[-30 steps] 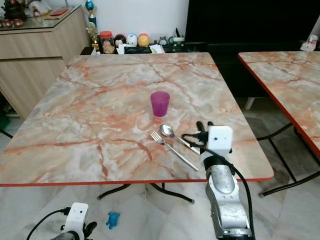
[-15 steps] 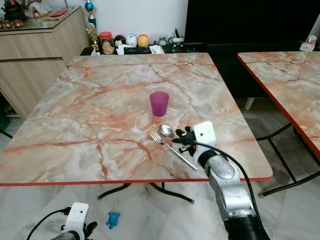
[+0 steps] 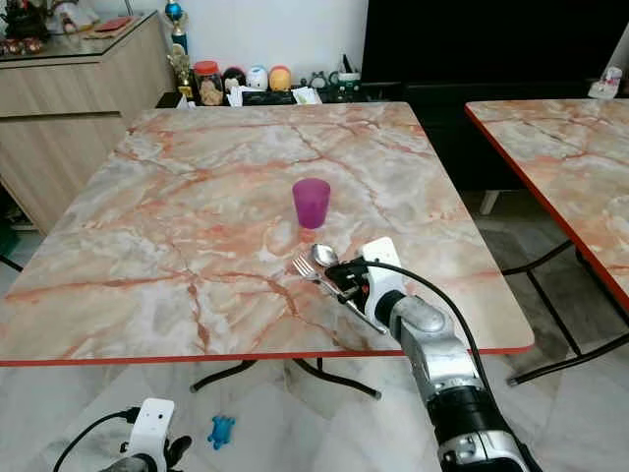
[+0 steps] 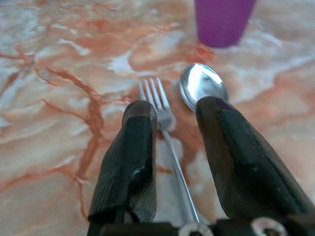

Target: Setting the table

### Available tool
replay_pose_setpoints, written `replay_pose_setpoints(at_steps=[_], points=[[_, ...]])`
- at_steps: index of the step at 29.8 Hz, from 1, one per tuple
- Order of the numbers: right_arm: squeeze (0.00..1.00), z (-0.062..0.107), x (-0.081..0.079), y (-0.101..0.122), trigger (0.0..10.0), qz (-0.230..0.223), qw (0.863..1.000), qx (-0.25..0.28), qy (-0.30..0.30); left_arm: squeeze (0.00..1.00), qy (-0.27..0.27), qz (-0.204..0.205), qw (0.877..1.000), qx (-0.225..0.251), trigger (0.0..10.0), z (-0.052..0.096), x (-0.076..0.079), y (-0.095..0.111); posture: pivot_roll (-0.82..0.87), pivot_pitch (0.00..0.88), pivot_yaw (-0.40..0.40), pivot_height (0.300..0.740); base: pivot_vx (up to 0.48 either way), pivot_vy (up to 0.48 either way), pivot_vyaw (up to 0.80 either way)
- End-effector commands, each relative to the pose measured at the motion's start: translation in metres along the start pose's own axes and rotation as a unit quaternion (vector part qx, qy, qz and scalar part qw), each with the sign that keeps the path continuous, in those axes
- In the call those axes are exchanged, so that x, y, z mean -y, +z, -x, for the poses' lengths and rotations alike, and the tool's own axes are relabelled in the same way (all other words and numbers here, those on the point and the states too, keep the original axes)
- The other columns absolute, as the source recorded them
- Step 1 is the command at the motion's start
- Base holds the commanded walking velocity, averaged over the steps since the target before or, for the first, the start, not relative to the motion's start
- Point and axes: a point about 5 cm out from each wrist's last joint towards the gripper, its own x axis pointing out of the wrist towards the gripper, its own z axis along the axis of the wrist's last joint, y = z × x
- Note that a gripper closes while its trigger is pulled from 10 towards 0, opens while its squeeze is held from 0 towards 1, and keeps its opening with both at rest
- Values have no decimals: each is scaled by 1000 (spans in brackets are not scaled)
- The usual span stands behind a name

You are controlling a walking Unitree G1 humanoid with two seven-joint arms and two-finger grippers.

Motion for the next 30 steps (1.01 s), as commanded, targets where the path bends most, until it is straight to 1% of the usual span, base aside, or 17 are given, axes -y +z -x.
replay_pose_setpoints(at_steps=[1,2,4,6,13,15,16,17,18,19,20,24,25,27,28,29,30], points=[[1000,-2,2,1,10000,2,1000,-9,0,0,1,2,1000,-9,10000,0,-1,-2,-33,0,10,740,0,0,0],[0,-3,5,1,10000,3,1000,-12,-11,0,1,2,1000,-9,10000,0,0,-2,-33,0,11,740,0,0,0],[0,-4,9,1,10000,-2,999,-19,-26,0,1,1,1000,-9,10000,0,0,-1,-32,0,13,740,0,0,0],[0,-5,11,0,10000,-9,999,-24,-26,0,1,0,1000,-9,10000,0,0,-1,-33,0,15,740,0,0,0],[0,-8,18,4,10000,4,999,-35,-27,0,2,1,1000,-10,10000,0,0,-1,-34,0,11,740,0,0,0],[0,-10,17,6,10000,3,999,-37,-18,0,2,1,1000,-10,10000,0,0,-1,-34,0,11,740,0,0,0],[0,-11,14,8,10000,13,999,-38,-1,0,2,2,1000,-11,10000,0,0,-2,-34,1,10,740,0,0,0],[71,-11,12,9,10000,21,999,-37,8,0,2,2,1000,-11,10000,0,0,-2,-34,2,9,740,0,0,0],[965,-12,11,10,10000,24,999,-36,13,0,2,2,1000,-11,10000,0,0,-2,-34,2,9,740,0,0,0],[965,-12,11,11,10000,26,999,-36,15,0,2,2,1000,-12,10000,0,0,-2,-34,2,9,740,0,0,0],[1000,-12,11,11,10000,25,999,-36,13,0,2,2,1000,-12,10000,0,0,-3,-35,4,9,740,0,0,0],[1000,-12,13,10,10000,19,999,-38,8,0,2,2,1000,-13,10000,0,0,-3,-35,6,9,740,0,0,0],[996,-12,15,9,10000,18,999,-41,-3,0,2,1,1000,-14,10000,0,0,-4,-36,7,9,740,0,0,0],[980,-12,15,7,10000,16,999,-44,0,0,2,0,1000,-14,10000,0,0,-4,-34,6,9,740,0,0,0],[729,-11,14,5,10000,15,999,-47,2,0,2,-1,1000,-15,10000,1,0,-5,-34,5,9,740,0,0,0],[729,-11,14,5,10000,15,999,-47,2,0,2,-1,1000,-15,10000,1,0,-5,-34,5,9,740,0,0,0],[0,-11,14,4,10000,15,999,-49,1,0,2,-1,1000,-16,10000,1,0,-5,-34,4,9,740,0,0,0]])
